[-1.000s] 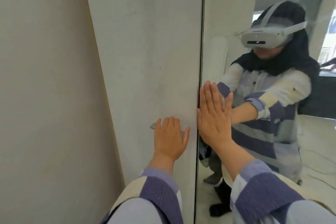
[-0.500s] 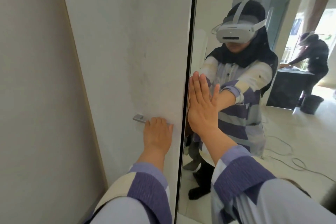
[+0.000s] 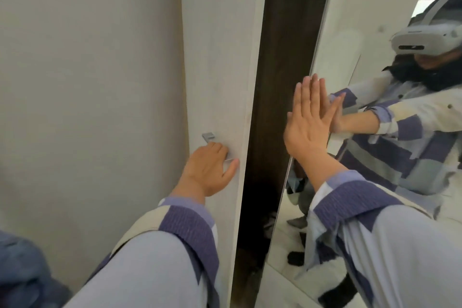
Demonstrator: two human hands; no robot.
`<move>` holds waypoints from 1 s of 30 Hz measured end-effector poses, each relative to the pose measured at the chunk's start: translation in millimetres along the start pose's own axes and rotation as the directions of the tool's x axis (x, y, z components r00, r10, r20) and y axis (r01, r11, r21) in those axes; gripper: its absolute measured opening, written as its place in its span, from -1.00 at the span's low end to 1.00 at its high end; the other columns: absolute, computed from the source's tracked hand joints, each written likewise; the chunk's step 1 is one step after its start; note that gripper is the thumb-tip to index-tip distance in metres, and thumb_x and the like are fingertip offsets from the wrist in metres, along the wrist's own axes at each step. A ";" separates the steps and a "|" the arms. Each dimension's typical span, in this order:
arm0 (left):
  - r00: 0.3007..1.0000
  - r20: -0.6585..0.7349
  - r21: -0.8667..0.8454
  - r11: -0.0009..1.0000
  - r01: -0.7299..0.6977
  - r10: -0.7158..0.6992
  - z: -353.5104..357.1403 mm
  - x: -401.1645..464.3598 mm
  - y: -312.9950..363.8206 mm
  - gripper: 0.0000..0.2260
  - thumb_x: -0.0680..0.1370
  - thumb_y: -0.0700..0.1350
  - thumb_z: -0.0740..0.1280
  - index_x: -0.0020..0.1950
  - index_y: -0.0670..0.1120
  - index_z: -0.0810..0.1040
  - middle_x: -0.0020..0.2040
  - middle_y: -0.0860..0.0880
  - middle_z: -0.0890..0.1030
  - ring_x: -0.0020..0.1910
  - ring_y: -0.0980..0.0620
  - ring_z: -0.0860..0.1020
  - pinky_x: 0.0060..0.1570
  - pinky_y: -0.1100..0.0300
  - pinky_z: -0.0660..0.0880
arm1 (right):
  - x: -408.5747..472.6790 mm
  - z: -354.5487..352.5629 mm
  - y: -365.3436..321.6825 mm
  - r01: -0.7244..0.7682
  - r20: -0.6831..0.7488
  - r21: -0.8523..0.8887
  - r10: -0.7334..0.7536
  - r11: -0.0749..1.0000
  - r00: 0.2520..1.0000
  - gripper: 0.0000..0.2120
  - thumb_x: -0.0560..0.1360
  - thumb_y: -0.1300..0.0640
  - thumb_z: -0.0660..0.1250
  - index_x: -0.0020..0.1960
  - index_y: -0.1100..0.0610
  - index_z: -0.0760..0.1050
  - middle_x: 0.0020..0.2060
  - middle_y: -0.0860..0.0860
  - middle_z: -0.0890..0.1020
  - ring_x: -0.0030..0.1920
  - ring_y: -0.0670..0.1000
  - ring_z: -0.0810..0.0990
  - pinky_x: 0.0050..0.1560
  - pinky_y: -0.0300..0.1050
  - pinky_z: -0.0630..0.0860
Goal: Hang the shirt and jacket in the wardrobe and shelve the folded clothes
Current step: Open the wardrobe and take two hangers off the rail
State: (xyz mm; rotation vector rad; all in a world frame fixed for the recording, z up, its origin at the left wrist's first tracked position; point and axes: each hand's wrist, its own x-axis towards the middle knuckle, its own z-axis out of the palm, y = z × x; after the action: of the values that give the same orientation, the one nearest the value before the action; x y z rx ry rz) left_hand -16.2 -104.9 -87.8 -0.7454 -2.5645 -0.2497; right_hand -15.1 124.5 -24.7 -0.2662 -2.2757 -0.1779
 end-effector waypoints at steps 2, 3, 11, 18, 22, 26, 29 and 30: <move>0.999 -0.018 0.027 0.999 0.041 -0.040 -4.6 -9.7 -7.4 -0.48 0.51 0.24 -0.12 0.04 -0.06 0.47 -0.03 -0.03 0.53 -0.15 0.02 0.45 -0.09 0.16 0.42 | -2.3 -5.2 -23.2 0.109 -0.011 0.067 -0.109 0.992 0.994 -0.40 0.62 -0.09 -0.09 0.55 0.13 -0.18 0.55 0.07 -0.14 0.54 0.11 -0.20 0.47 0.28 -0.24; 0.997 -0.027 0.028 0.997 0.071 -0.070 -7.5 -14.0 -11.0 -0.47 0.49 0.25 -0.12 0.04 -0.05 0.48 -0.04 -0.02 0.53 -0.17 0.04 0.42 -0.11 0.20 0.39 | -2.7 -8.7 -37.4 0.171 -0.020 0.120 -0.170 0.978 0.985 -0.40 0.61 -0.12 -0.13 0.55 0.12 -0.18 0.55 0.06 -0.14 0.55 0.09 -0.19 0.47 0.28 -0.21; 0.961 -0.164 0.082 0.968 0.236 -0.221 -49.1 -40.5 -13.1 -0.43 0.50 0.31 0.08 0.34 -0.04 0.39 0.23 -0.02 0.53 0.19 0.00 0.49 0.31 0.05 0.34 | -8.7 -16.2 -121.7 0.383 -0.084 0.384 -0.381 0.840 0.921 -0.44 0.63 -0.08 -0.15 0.56 0.08 -0.16 0.56 0.02 -0.13 0.54 0.07 -0.19 0.47 0.30 -0.16; 0.880 -0.463 0.302 0.915 0.268 -0.106 -95.7 -46.2 -30.7 -0.11 0.38 0.26 0.25 0.53 -0.14 -0.04 0.54 -0.12 0.02 0.54 -0.07 0.02 0.45 -0.25 -0.07 | -11.0 -23.5 -159.0 0.495 -0.140 0.426 -0.485 0.758 0.863 -0.44 0.61 -0.04 -0.23 0.55 0.14 -0.20 0.55 0.06 -0.13 0.54 0.11 -0.17 0.47 0.30 -0.15; 0.904 -0.427 0.502 0.823 0.267 -0.032 -120.8 -55.9 -47.5 -0.16 0.40 0.18 0.26 0.55 -0.14 0.00 0.56 -0.12 0.05 0.54 -0.06 0.01 0.43 -0.30 -0.11 | -7.4 -24.0 -184.2 0.554 -0.165 0.504 -0.556 0.663 0.815 -0.43 0.61 -0.08 -0.19 0.55 0.08 -0.22 0.54 0.00 -0.18 0.54 0.07 -0.19 0.46 0.33 -0.13; 0.897 -0.430 0.613 0.695 0.376 -0.106 -129.0 -71.6 -72.0 -0.18 0.41 0.16 0.23 0.55 -0.16 -0.01 0.56 -0.08 0.03 0.54 -0.02 0.02 0.42 -0.29 -0.10 | 6.7 -18.8 -212.9 0.608 -0.176 0.518 -0.621 0.601 0.764 -0.41 0.60 -0.18 -0.16 0.51 -0.07 -0.35 0.55 0.00 -0.21 0.54 0.07 -0.21 0.45 0.34 -0.21; 0.880 -0.444 0.661 0.603 0.447 -0.166 -127.4 -73.5 -94.3 -0.19 0.39 0.07 0.22 0.54 -0.20 -0.01 0.56 -0.07 0.01 0.54 0.00 0.01 0.43 -0.26 -0.16 | 15.4 -14.2 -244.0 0.612 -0.167 0.578 -0.656 0.540 0.736 -0.40 0.59 -0.20 -0.12 0.43 -0.19 -0.48 0.52 -0.02 -0.30 0.53 0.05 -0.27 0.44 0.32 -0.27; 0.881 -0.437 0.682 0.572 0.455 -0.180 -125.6 -71.4 -102.0 -0.21 0.39 0.03 0.20 0.54 -0.20 0.00 0.56 -0.08 0.02 0.54 -0.01 0.01 0.43 -0.25 -0.20 | 17.5 -12.2 -254.8 0.615 -0.174 0.591 -0.662 0.522 0.729 -0.39 0.59 -0.20 -0.13 0.41 -0.20 -0.51 0.51 -0.03 -0.32 0.53 0.04 -0.28 0.44 0.32 -0.27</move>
State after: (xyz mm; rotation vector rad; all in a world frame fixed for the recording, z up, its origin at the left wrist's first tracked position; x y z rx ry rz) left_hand 28.8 -260.0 -15.7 0.1121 -2.1353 0.5731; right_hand -80.9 -122.4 -14.0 0.9638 -2.2565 0.2218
